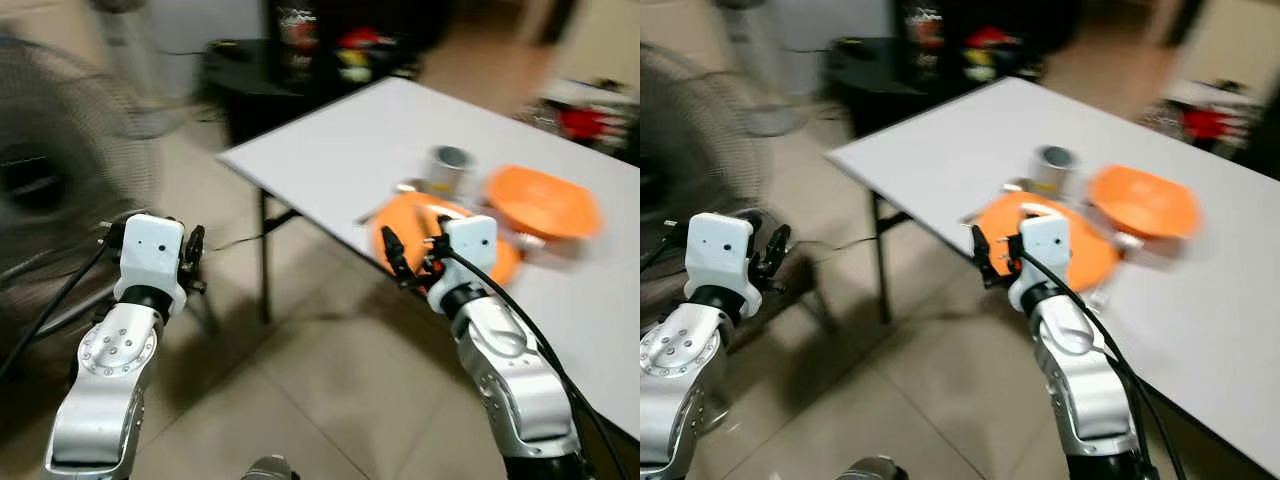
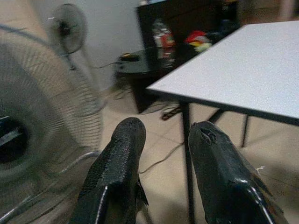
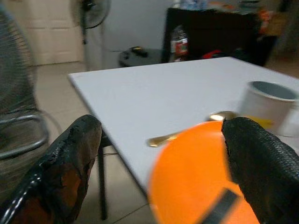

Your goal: Setting the table

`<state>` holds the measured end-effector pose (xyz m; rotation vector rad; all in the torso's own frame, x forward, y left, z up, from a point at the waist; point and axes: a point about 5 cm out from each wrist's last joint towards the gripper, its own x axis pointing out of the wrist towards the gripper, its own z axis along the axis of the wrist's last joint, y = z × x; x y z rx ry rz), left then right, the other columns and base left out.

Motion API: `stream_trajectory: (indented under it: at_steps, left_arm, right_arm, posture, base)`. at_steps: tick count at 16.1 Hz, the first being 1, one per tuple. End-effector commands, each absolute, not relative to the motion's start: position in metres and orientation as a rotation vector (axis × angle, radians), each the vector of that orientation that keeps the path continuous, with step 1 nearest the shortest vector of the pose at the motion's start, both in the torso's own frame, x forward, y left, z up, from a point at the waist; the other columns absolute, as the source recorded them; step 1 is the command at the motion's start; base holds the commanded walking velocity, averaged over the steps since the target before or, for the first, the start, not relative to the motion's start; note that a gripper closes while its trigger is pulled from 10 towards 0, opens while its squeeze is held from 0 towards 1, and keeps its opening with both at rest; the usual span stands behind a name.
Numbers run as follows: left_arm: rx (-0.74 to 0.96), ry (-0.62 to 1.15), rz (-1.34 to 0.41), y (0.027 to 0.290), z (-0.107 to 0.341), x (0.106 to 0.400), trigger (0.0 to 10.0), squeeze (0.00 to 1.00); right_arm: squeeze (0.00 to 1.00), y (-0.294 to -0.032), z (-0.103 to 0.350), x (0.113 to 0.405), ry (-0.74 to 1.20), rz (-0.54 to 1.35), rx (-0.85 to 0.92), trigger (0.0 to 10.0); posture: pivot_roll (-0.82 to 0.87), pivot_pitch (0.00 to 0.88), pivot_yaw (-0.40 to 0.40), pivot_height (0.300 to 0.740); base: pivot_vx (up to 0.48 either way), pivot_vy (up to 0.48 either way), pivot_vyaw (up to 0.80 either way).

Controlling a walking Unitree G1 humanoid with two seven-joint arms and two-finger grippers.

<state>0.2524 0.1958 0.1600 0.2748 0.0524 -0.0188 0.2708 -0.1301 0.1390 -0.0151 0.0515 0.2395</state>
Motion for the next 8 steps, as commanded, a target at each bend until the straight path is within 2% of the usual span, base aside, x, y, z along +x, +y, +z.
stream_trajectory:
  at_steps: [1, 3, 8]
  left_arm:
    - [0.270, 0.071, -0.020, 0.1954, 0.1586, 0.2543, 10.0, 0.00]
    - [0.252, 0.098, -0.073, 0.1910, 0.1569, 0.2525, 10.0, 0.00]
    - [0.254, 0.110, -0.065, 0.1899, 0.1548, 0.2520, 10.0, 0.00]
  right_arm:
    - [0.68, -0.1289, 0.1400, 0.2671, 0.058, 0.251, -0.002, 10.0]
    - [0.68, -0.1283, 0.1371, 0.2635, 0.078, 0.253, 0.016, 10.0]
    - [0.71, -0.1294, 0.1340, 0.2607, 0.089, 0.237, 0.023, 10.0]
  posture:
    - [0.18, 0.000, -0.017, 0.740]
    - [0.17, 0.000, -0.014, 0.740]
    - [0.16, 0.000, 0.002, 0.740]
  base:
    - [0.000, 0.000, 0.80]
    - [0.000, 0.000, 0.80]
    - [0.000, 0.000, 0.80]
